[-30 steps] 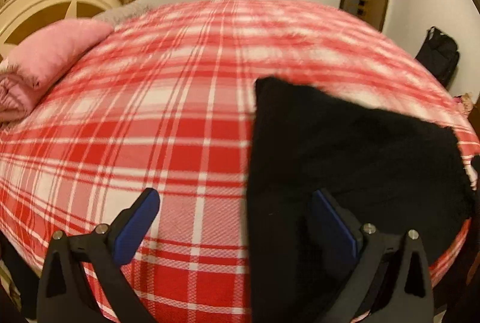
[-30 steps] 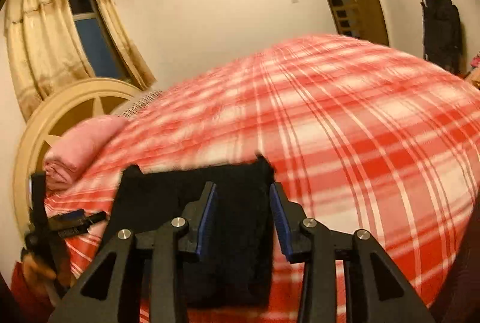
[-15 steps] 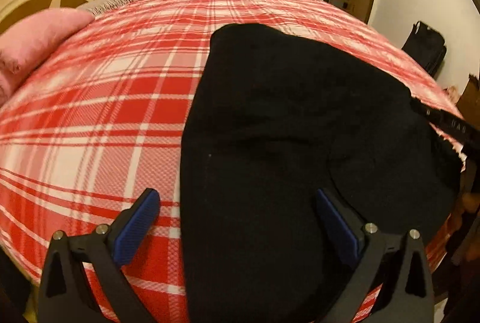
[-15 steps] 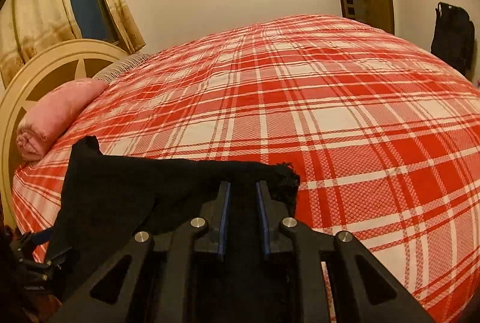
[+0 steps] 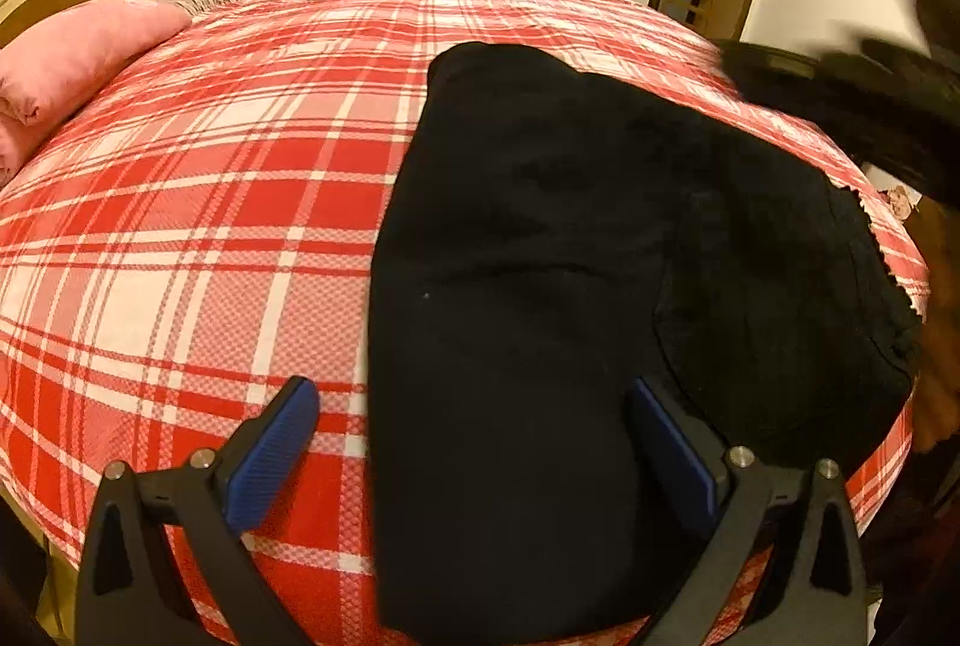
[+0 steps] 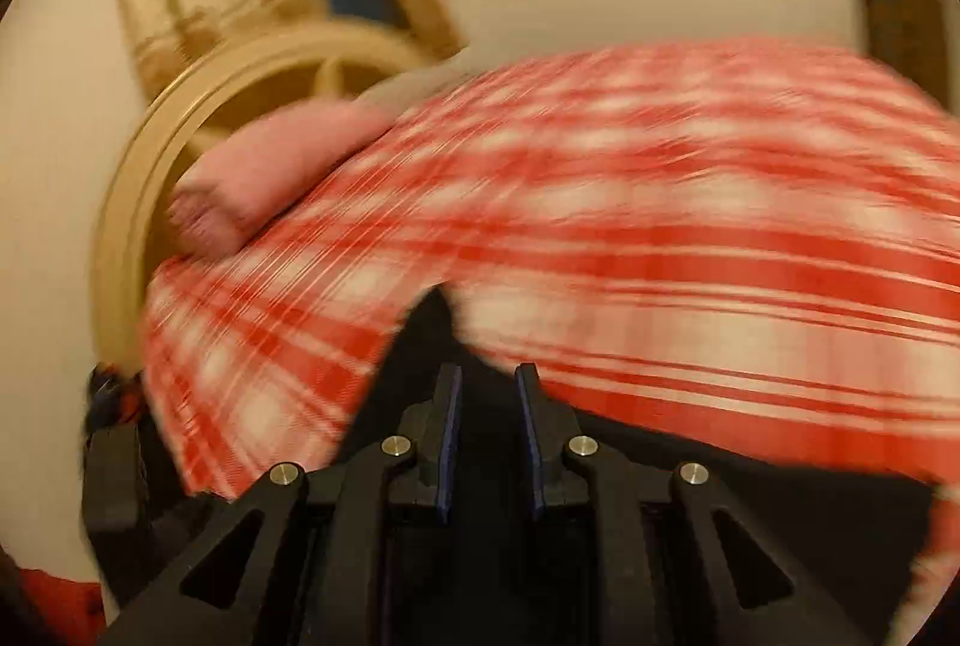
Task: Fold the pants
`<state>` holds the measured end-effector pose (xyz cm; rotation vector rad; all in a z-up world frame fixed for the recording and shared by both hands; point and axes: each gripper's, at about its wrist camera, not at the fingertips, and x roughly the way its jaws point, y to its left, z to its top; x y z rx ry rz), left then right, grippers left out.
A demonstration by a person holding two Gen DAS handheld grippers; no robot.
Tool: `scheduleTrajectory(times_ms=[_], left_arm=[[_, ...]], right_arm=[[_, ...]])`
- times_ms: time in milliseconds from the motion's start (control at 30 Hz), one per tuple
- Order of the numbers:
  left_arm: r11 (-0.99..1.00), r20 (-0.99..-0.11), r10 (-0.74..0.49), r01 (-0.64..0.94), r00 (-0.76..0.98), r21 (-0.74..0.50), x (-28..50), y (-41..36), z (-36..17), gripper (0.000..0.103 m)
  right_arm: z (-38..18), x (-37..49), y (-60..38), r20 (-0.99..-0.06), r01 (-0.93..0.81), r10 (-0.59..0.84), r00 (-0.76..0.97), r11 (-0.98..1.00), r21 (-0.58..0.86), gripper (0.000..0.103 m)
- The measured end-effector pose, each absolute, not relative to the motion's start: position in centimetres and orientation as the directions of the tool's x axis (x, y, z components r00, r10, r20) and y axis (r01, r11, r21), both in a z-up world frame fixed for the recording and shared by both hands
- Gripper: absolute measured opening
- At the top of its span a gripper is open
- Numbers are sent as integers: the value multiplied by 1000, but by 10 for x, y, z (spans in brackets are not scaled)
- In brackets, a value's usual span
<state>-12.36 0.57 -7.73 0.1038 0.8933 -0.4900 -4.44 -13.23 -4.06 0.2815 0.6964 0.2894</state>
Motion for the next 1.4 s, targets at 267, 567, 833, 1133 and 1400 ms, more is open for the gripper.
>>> scheduleTrajectory(times_ms=[267, 567, 833, 1133, 1400], left_arm=[[879, -752, -376, 465, 541, -105, -129, 6, -79, 103], [874, -741, -388, 475, 548, -106, -133, 5, -80, 103], [850, -712, -477, 475, 515, -226, -113, 42, -50, 103], [828, -711, -523, 480, 471, -290, -61, 9, -36, 103], [849, -784, -443, 485, 434, -211, -64, -13, -62, 103]], right_arm=[[-92, 51, -102, -686, -168, 457, 566, 879, 447, 15], [-96, 56, -126, -594, -138, 509, 623, 819, 557, 28], [-6, -63, -218, -387, -62, 321, 864, 832, 551, 70], [-47, -175, -273, -547, 275, -1, 837, 865, 420, 77], [-107, -207, -270, -613, 328, 12, 790, 836, 439, 78]])
